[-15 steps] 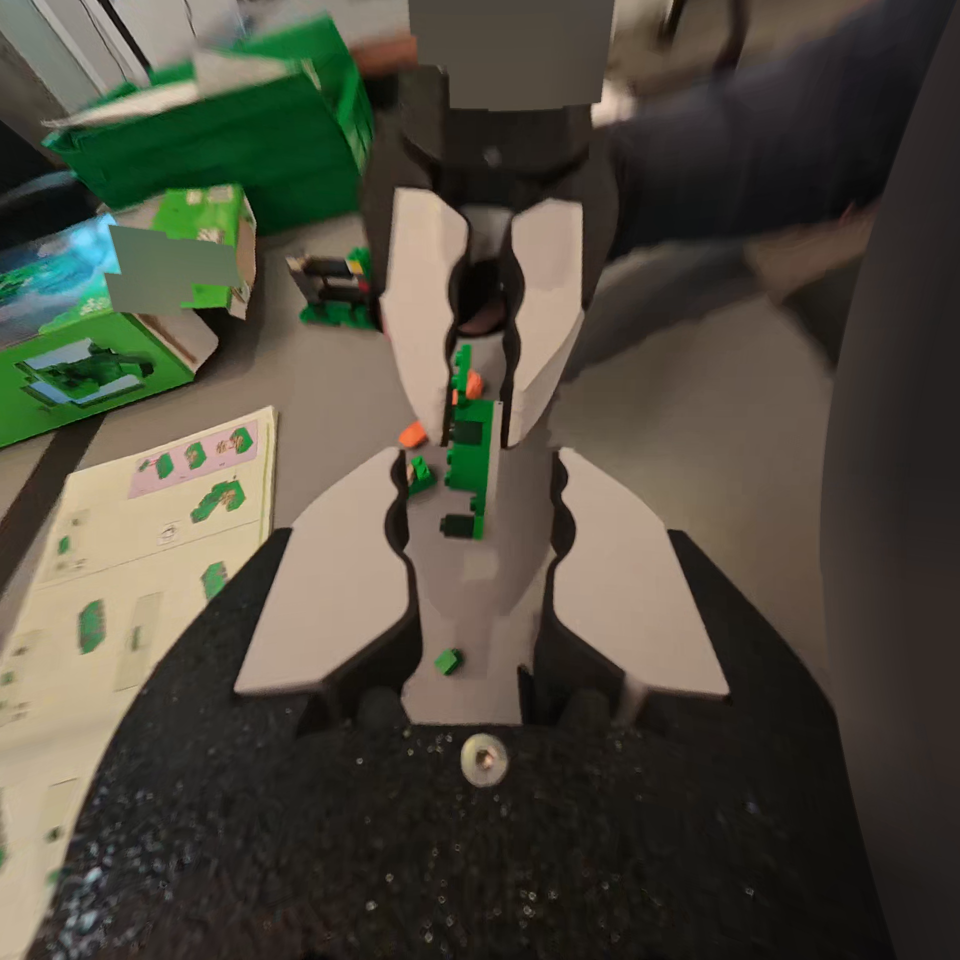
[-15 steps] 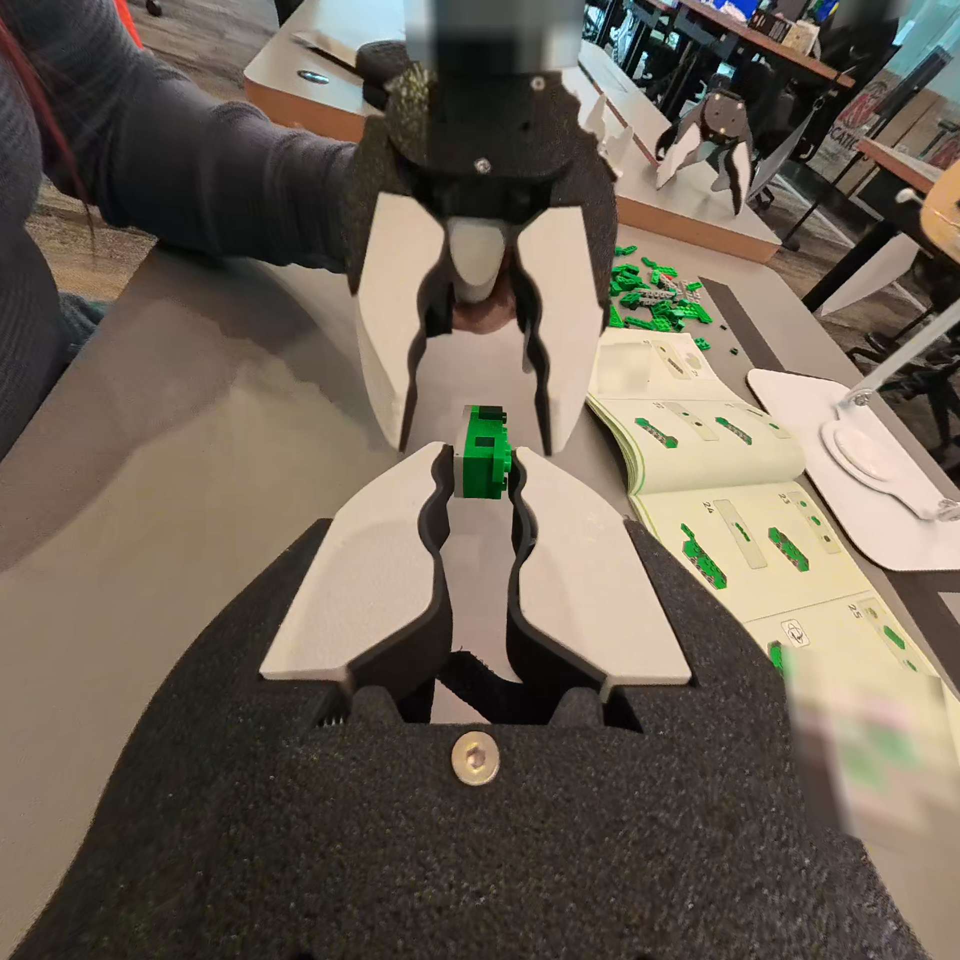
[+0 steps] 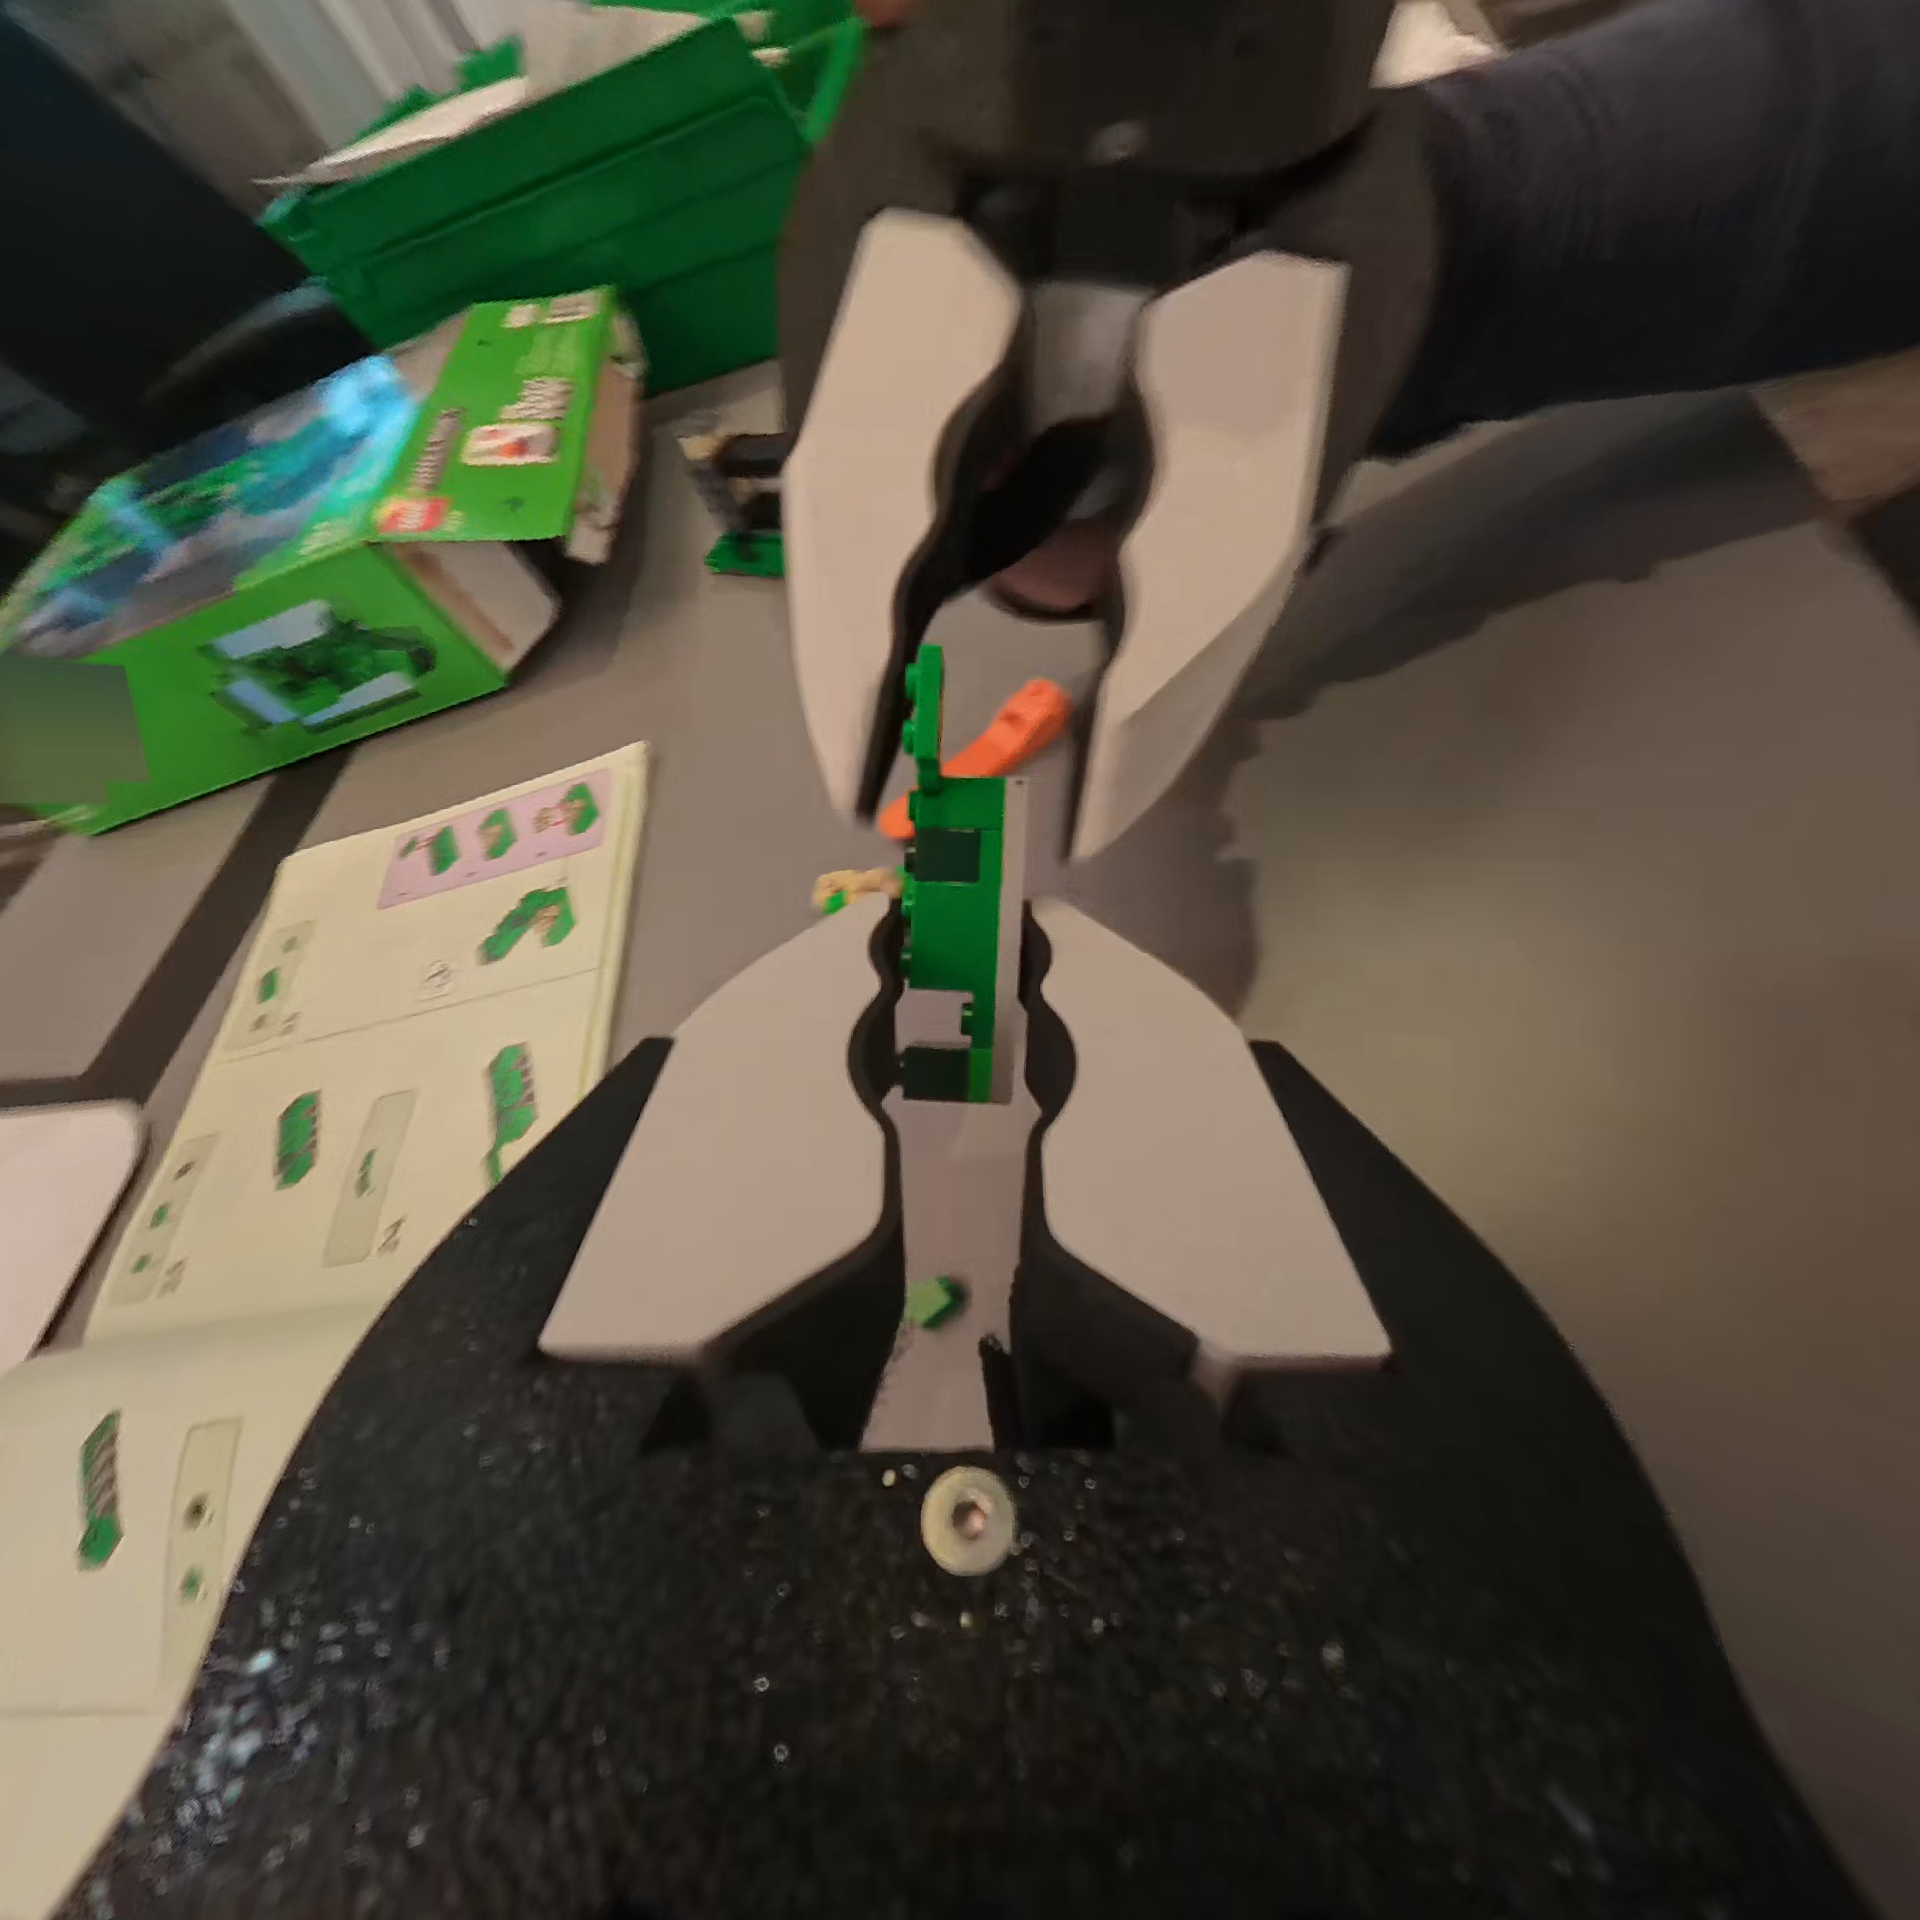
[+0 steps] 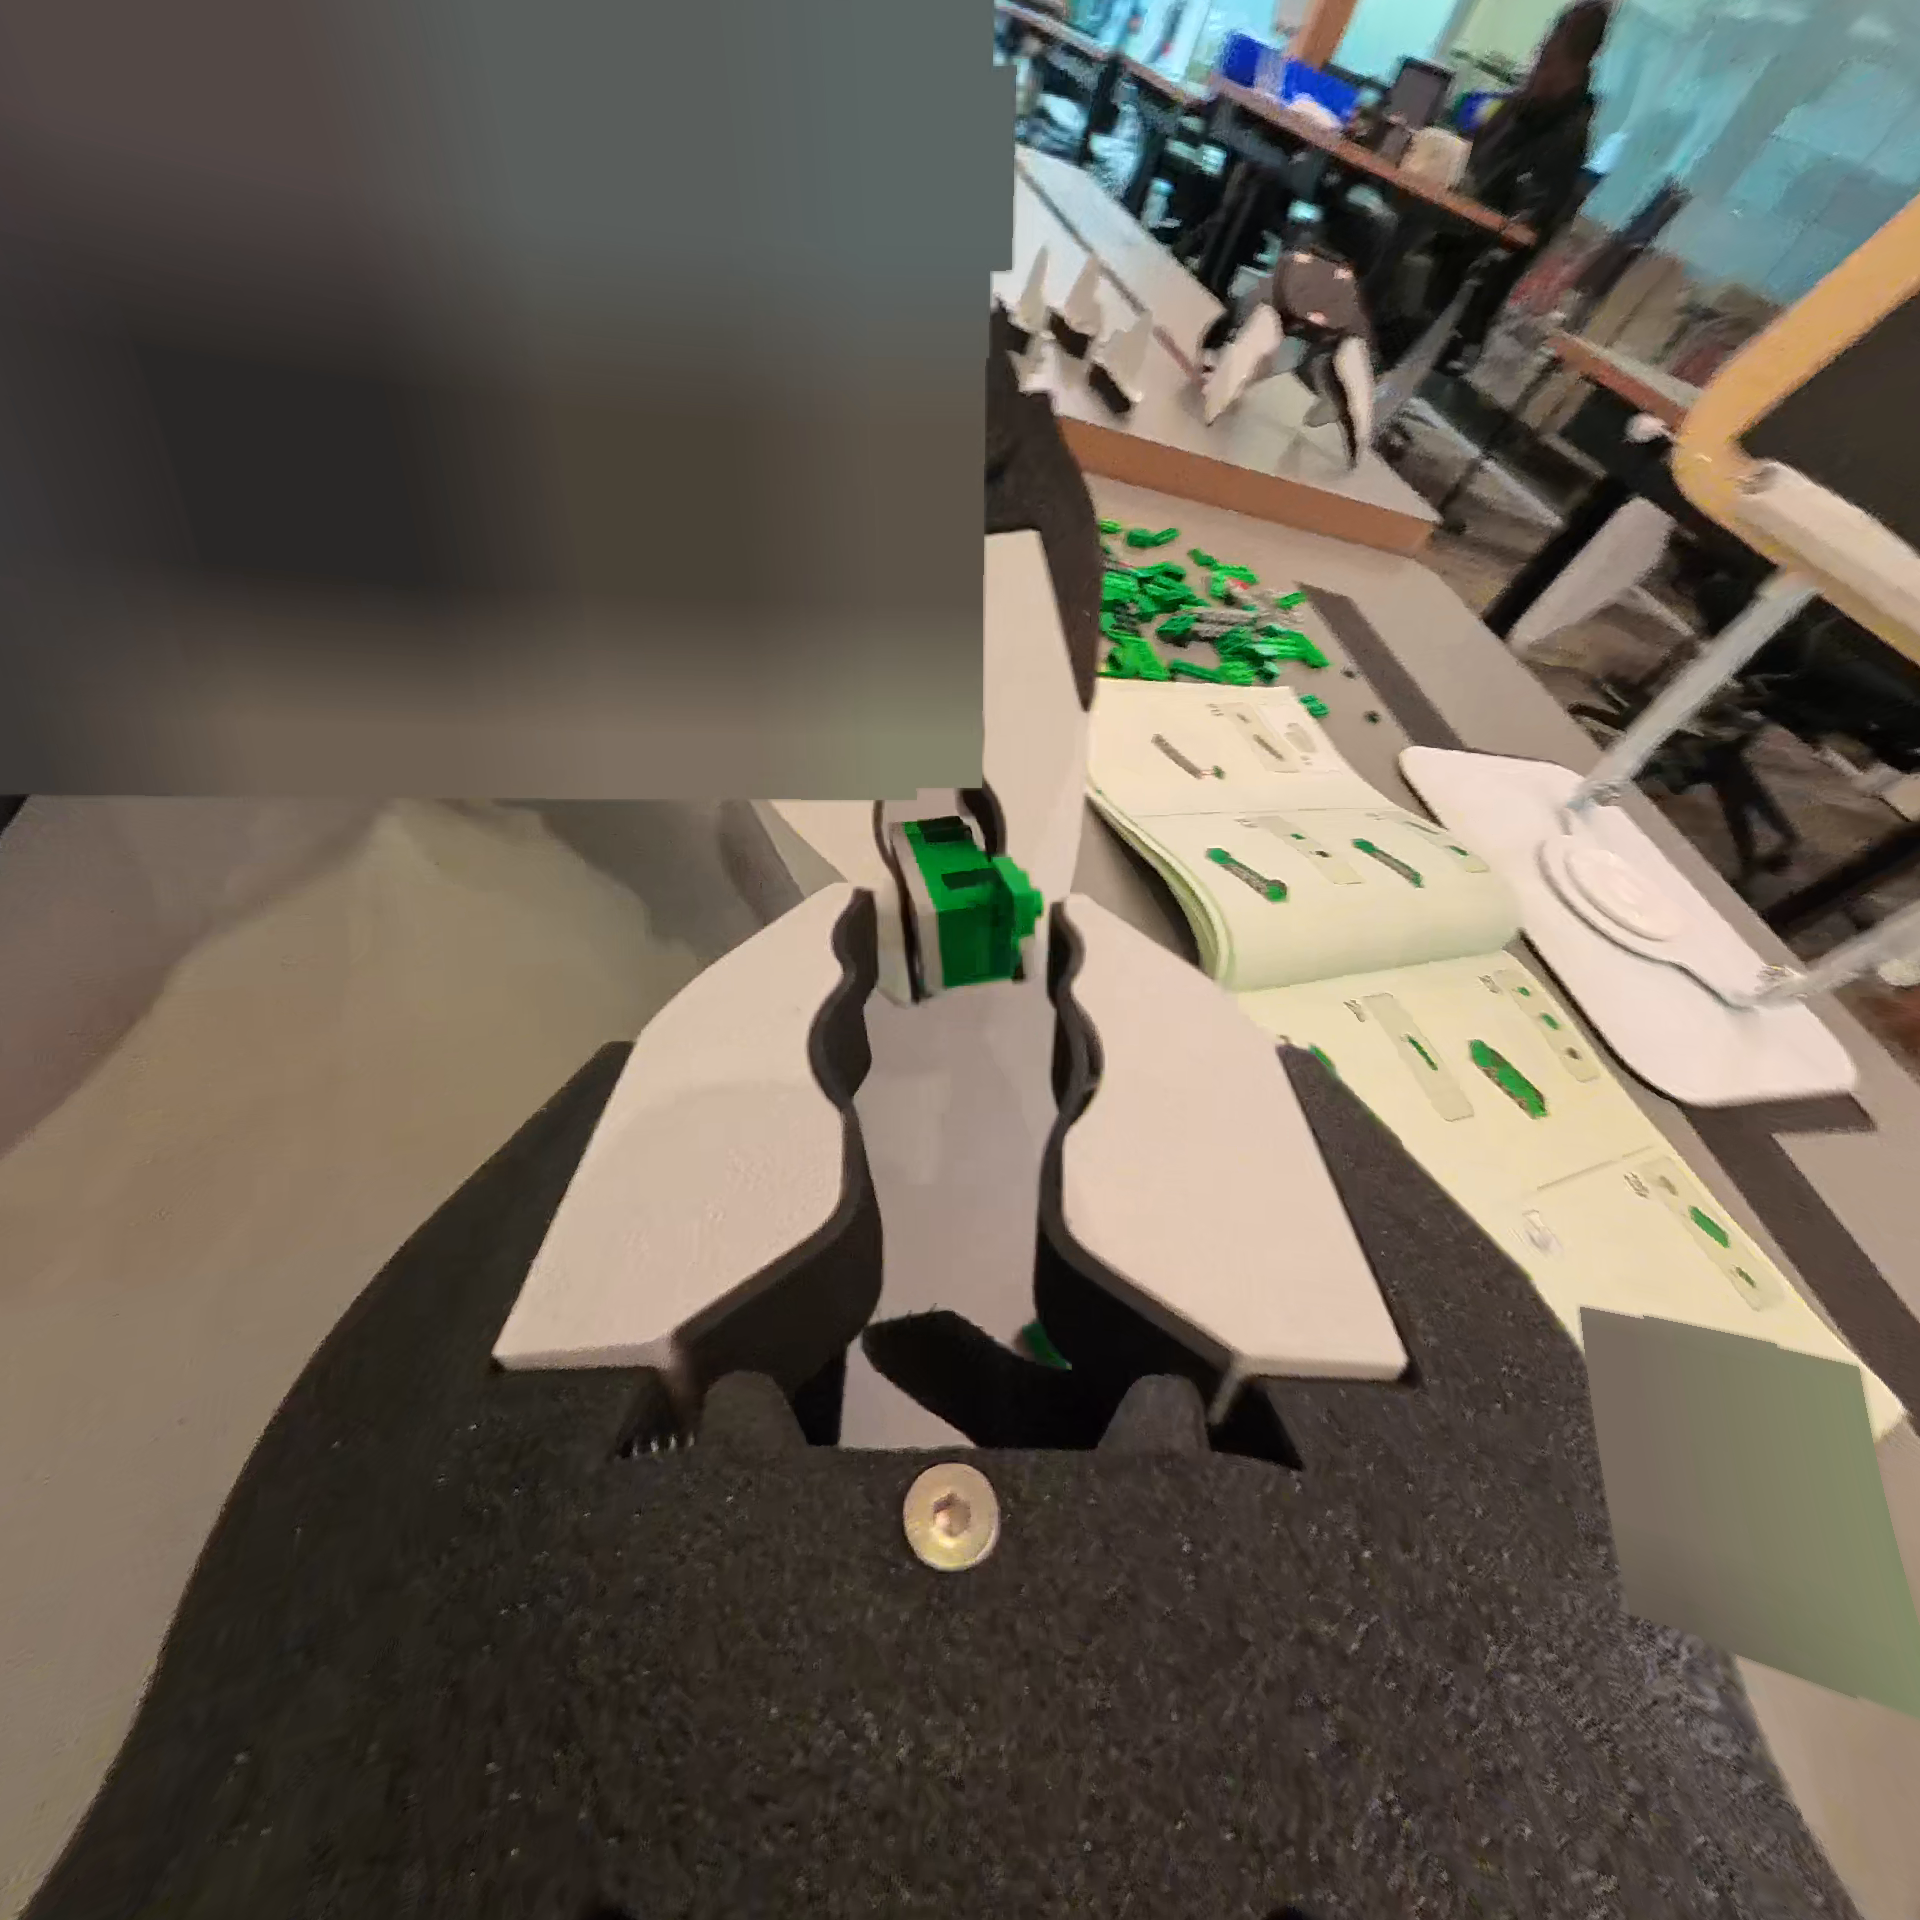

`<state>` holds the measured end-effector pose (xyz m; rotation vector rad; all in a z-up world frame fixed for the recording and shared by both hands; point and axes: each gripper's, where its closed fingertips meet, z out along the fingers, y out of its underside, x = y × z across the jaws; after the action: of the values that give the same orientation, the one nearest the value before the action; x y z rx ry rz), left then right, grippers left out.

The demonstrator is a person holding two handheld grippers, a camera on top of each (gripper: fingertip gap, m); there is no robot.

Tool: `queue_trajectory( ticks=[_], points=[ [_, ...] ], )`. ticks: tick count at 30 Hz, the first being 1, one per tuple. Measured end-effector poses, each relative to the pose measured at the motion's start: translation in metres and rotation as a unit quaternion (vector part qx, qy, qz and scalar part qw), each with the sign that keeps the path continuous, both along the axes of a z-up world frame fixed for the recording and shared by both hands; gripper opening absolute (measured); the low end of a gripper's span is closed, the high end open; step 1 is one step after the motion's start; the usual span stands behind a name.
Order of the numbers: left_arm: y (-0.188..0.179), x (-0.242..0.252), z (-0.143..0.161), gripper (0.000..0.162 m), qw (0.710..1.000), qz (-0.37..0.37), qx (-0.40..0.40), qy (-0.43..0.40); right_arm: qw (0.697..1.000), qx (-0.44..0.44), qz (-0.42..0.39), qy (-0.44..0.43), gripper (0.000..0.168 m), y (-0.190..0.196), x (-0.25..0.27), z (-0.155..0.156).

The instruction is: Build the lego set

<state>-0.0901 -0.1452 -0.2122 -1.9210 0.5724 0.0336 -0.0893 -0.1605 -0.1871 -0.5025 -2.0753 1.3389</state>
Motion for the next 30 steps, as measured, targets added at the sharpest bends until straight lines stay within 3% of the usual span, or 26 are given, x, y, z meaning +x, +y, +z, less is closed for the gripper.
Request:
queue_trajectory(
  ticks=[1,4,7,10,19,23,25,30],
  points=[
    [0.001,-0.009,0.0,0.019,1.0,0.024,0.01,0.002,0.999,0.0,-0.031,-0.003,0.033,0.008,-0.003,-0.001],
    [0.002,-0.04,-0.004,0.019,0.993,0.109,0.041,0.023,0.981,0.016,-0.187,-0.048,0.032,0.047,-0.014,-0.019],
    [-0.002,-0.064,-0.008,0.019,0.981,0.17,0.066,0.065,0.927,0.052,-0.338,-0.153,0.034,0.076,-0.008,-0.062],
    [-0.003,-0.073,-0.016,0.019,0.976,0.188,0.068,0.087,0.89,0.084,-0.408,-0.188,0.034,0.081,-0.002,-0.089],
    [-0.007,-0.079,-0.018,0.019,0.979,0.185,0.074,0.047,0.857,0.07,-0.448,-0.247,0.017,0.077,-0.016,-0.102],
    [-0.009,-0.082,-0.016,0.019,0.979,0.185,0.08,0.039,0.861,0.127,-0.401,-0.287,0.017,0.077,-0.015,-0.094],
    [-0.01,-0.084,-0.014,0.019,0.978,0.186,0.084,0.043,0.855,0.151,-0.351,-0.351,0.017,0.075,-0.006,-0.085],
    [-0.012,-0.09,-0.009,0.019,0.976,0.19,0.094,0.042,0.734,0.304,-0.281,-0.539,0.017,0.106,0.036,-0.068]
  ],
)
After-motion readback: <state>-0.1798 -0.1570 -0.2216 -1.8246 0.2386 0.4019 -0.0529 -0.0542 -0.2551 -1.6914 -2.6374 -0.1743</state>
